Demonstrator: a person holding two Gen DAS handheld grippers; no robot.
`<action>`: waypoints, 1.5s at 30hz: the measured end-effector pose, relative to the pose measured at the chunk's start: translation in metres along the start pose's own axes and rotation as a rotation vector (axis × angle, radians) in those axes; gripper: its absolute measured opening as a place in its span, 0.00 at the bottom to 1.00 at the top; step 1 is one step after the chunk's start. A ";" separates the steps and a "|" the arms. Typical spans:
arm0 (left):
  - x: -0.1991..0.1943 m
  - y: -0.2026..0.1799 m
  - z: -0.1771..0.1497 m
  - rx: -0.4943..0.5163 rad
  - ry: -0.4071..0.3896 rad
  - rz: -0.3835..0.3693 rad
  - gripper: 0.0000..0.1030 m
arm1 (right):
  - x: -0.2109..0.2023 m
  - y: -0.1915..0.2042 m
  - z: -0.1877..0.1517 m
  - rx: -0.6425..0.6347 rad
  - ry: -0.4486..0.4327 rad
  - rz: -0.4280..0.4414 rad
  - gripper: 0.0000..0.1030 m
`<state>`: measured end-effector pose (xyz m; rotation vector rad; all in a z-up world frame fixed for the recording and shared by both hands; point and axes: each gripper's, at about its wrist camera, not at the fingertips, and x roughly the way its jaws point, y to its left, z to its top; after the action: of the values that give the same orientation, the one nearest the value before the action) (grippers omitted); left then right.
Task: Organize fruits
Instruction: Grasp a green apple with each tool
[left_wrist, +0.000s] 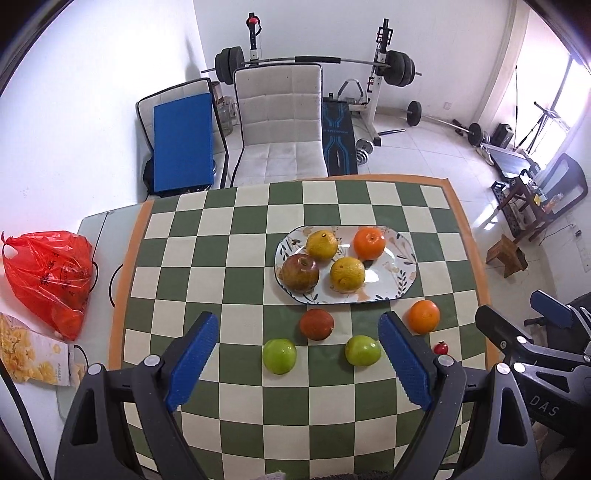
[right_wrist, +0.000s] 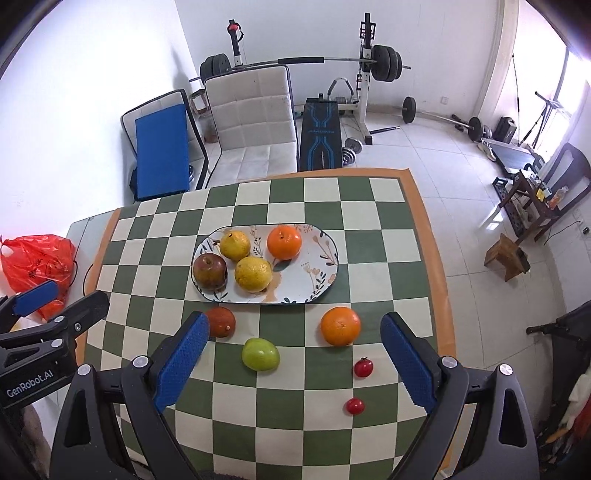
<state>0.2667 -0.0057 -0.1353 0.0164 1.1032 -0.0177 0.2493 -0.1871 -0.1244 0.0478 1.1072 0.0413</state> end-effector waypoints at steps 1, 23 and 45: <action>-0.002 -0.001 -0.001 0.001 -0.003 -0.002 0.86 | -0.003 0.000 -0.001 0.004 -0.004 0.007 0.93; 0.166 0.047 -0.035 -0.117 0.377 0.105 0.99 | 0.179 0.015 -0.057 0.052 0.333 0.143 0.91; 0.241 0.027 -0.110 -0.124 0.602 -0.017 0.52 | 0.286 0.037 -0.091 0.049 0.575 0.211 0.62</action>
<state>0.2783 0.0223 -0.4000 -0.1058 1.7041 0.0436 0.2947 -0.1322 -0.4182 0.2064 1.6749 0.2277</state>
